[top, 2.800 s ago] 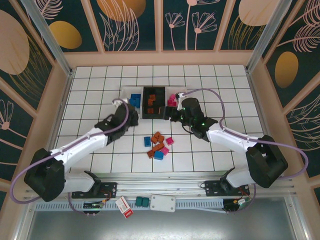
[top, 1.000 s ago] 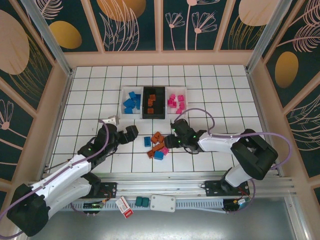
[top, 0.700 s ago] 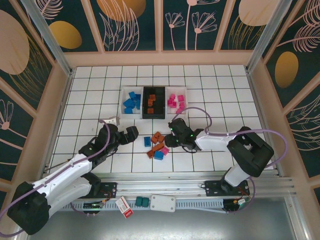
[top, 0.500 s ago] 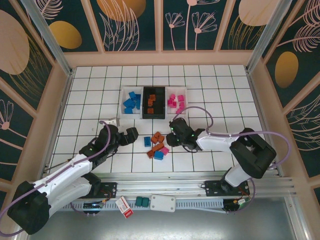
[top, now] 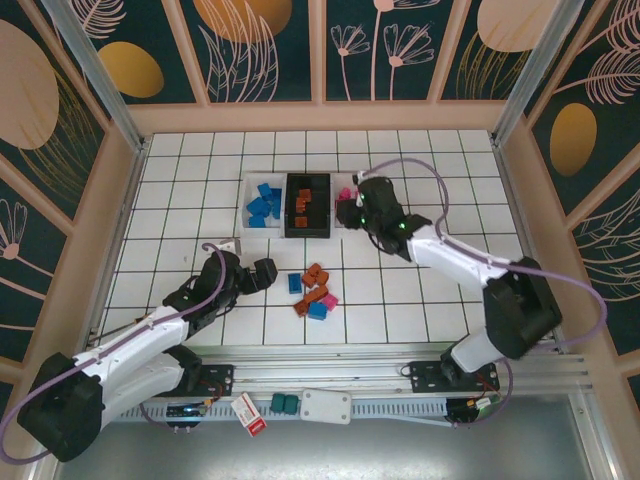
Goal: Sort the legos into containers by color
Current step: Place the lego in the container.
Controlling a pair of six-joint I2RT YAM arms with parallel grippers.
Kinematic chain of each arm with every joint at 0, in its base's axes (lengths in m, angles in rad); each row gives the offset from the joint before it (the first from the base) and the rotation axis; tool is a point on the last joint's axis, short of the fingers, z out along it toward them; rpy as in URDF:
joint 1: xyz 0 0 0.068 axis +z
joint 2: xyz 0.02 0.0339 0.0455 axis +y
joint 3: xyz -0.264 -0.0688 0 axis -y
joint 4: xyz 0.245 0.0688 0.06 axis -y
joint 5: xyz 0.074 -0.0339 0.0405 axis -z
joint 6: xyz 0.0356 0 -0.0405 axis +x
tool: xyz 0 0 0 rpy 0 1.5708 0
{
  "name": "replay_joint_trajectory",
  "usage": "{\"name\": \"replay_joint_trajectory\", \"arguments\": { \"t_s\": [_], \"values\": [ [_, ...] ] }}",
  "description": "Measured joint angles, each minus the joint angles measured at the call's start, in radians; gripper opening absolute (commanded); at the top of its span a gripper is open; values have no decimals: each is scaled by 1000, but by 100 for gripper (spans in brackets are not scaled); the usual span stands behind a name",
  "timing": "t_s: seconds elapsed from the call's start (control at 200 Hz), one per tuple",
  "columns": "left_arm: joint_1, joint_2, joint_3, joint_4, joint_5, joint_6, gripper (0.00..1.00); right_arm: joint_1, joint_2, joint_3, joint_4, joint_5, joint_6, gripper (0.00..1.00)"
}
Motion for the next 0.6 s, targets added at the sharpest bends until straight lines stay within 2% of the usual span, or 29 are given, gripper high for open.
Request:
{"name": "replay_joint_trajectory", "arguments": {
  "t_s": [0.165,0.295,0.355,0.48,0.601],
  "values": [
    [0,-2,-1,0,1,0,99,-54,211,124,19,3,5,35],
    [0,-16,-6,0,12,0,99,-66,295,156,16,1,19,60],
    [0,-20,-6,0,15,0,99,-66,299,159,14,-6,21,67],
    [0,-27,-7,0,15,0,99,-65,285,163,26,-20,19,71],
    [0,-29,-8,0,15,0,99,-55,195,114,42,-26,19,71]
  ]
}}
